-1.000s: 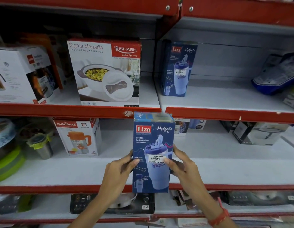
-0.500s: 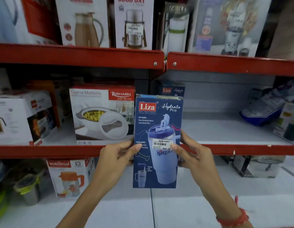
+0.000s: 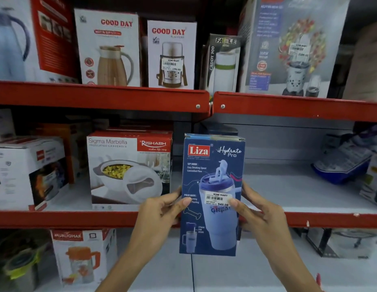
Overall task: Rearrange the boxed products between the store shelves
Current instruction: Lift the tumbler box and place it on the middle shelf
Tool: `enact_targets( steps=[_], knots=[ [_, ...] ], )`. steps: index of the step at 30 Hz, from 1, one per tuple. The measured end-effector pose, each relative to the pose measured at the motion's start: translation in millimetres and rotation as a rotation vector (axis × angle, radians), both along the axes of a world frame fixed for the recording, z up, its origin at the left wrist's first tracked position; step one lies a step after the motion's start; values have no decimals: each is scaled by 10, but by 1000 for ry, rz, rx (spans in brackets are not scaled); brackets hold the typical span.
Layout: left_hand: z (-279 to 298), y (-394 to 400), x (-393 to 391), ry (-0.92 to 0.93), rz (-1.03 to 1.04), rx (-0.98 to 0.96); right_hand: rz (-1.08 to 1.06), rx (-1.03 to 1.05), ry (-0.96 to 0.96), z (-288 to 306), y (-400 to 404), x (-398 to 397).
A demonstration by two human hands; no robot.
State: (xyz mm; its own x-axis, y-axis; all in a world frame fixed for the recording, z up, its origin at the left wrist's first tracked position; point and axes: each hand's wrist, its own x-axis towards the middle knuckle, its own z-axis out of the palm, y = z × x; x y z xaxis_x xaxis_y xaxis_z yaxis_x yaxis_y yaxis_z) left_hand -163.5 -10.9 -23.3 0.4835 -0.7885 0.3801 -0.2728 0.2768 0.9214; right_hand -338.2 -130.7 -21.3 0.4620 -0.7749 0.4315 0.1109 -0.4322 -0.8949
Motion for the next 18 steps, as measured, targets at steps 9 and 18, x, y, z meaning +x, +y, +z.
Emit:
enact_targets(
  steps=[9,18],
  knots=[
    [83,-777,71,-28,0,-72,-82,-44,-61,116,-635,134],
    [-36,-1451,188,-46,69,-23,-131,-31,-27,-27,-1281,349]
  ],
)
